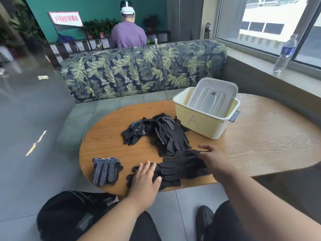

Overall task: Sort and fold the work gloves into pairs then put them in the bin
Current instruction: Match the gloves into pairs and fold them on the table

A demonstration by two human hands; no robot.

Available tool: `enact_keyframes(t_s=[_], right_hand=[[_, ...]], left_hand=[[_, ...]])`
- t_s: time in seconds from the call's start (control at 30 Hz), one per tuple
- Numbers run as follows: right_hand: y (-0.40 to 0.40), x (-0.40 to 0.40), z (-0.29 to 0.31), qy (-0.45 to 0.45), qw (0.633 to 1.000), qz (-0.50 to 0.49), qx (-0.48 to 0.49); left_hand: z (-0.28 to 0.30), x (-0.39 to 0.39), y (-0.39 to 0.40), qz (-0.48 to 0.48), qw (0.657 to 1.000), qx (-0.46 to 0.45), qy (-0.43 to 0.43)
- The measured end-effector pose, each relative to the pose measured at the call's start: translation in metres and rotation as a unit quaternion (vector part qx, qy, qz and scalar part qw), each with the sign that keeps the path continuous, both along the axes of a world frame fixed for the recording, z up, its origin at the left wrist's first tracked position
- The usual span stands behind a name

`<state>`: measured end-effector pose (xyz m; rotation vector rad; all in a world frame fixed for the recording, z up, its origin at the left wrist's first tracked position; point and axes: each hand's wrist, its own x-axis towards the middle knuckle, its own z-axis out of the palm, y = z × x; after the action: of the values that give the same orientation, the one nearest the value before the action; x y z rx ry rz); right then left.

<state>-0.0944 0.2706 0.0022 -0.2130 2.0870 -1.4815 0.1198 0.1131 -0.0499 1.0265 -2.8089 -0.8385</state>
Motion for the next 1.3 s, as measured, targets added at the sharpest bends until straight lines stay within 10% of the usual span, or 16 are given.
enact_keyframes(t_s=[0.27,0.93,1.3], right_hand=[[0.038,-0.049,0.007,0.101,0.99,-0.058,0.084],[0.041,-0.064,-0.033,0.194,0.957,-0.048,0.209],[0.007,-0.029,-0.026,0.414,0.858,0.02,0.303]], left_hand=[[-0.019,-0.003,0.006,-0.029,0.988,-0.135,-0.067],[-0.025,-0.001,0.004,-0.031,0.986,-0.154,-0.049],[-0.022,-0.001,0.006,-0.035,0.985,-0.161,-0.059]])
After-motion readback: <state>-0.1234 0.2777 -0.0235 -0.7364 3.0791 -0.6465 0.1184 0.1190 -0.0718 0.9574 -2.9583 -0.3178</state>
